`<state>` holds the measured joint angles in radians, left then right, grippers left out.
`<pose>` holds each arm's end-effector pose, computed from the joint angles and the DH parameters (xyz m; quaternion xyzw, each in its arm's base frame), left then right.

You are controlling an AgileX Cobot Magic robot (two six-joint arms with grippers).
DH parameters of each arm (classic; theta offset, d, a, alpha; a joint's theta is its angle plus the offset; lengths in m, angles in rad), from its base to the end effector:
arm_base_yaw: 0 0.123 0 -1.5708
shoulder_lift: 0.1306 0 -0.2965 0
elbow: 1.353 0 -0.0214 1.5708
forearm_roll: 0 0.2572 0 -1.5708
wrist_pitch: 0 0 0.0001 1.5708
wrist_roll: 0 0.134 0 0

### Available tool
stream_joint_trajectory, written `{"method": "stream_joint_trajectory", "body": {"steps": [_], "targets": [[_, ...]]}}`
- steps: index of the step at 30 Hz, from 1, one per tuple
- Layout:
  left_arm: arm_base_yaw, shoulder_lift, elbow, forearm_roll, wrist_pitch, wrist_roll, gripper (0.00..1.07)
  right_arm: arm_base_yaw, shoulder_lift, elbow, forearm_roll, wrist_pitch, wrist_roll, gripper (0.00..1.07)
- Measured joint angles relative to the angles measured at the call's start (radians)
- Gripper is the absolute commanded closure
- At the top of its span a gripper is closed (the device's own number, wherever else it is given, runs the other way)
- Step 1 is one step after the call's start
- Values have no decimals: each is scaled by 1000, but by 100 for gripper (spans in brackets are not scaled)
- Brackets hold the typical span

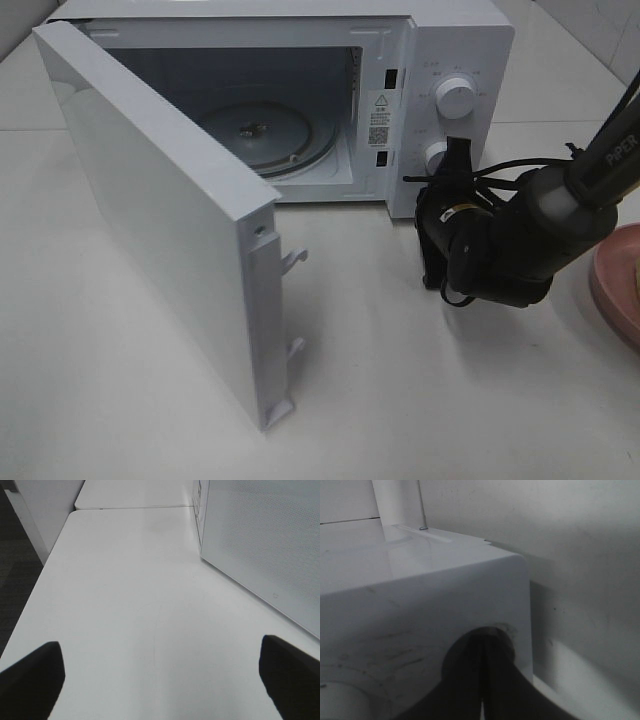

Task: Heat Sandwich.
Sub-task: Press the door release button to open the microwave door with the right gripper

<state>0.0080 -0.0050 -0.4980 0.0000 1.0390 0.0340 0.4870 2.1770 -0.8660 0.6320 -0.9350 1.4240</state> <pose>0.0283 0.0002 0.2628 0.0110 0.8467 0.0112 0.5319 0.3971 0.1383 0.0627 0.6094 0.5454 0.4122 0.4016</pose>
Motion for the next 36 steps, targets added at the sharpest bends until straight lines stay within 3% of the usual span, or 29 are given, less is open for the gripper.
{"method": "stream_joint_trajectory", "body": {"steps": [27,36], "targets": [[0,0,0,0,0,0,1,-1,-14,-6,3,50,10,107],[0,0,0,0,0,0,1,-26,-61,34,-89,96,15,106]]}}
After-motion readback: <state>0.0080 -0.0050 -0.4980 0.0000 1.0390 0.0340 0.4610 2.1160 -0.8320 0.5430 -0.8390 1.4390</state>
